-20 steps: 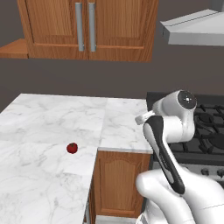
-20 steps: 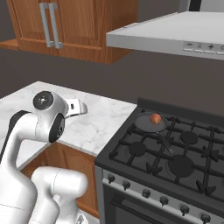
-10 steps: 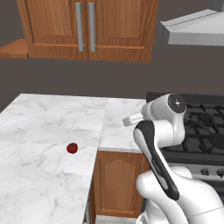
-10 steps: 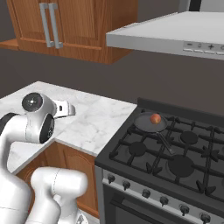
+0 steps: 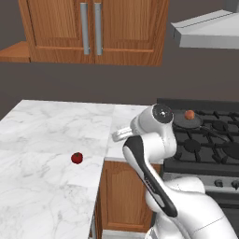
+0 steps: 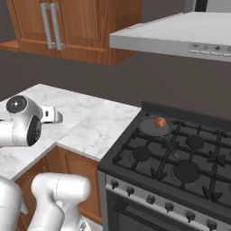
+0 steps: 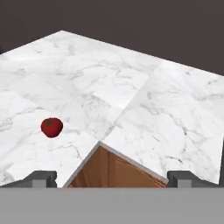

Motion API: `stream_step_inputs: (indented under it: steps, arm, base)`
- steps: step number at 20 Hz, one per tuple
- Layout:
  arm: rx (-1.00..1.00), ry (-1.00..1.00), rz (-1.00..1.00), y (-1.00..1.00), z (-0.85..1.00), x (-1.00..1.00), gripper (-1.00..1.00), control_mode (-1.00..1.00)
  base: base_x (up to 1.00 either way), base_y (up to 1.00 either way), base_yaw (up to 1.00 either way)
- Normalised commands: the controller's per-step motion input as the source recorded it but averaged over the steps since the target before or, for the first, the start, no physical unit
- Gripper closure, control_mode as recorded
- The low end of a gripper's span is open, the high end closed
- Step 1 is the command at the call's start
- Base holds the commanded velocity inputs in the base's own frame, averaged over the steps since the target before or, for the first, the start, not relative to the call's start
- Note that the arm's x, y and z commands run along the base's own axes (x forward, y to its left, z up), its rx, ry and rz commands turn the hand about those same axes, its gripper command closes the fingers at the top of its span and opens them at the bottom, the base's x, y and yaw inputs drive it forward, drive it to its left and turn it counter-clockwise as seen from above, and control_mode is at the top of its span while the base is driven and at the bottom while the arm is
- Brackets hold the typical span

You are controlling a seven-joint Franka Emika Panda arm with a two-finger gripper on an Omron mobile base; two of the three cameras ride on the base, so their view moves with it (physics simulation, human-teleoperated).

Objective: Place the pan on the rear left burner on the stove. Then place the tomato and the onion in the pan and turn on the rear left burner.

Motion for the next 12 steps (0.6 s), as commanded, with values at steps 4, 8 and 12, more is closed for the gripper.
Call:
stream_step_inputs:
  steps: [4, 8, 12]
  arm:
    - [0.0, 0.17, 0.0, 0.6, -0.2, 0.0, -1.0, -1.0]
    - [0.0, 0.18, 0.0, 0.55, -0.26, 0.0, -1.0, -1.0]
    - [0.0, 0.13, 0.0, 0.41, -0.41, 0.0, -1.0, -1.0]
  base:
    - [0.0, 0.0, 0.0]
    - [0.0, 0.0, 0.0]
    - [0.0, 0.0, 0.0]
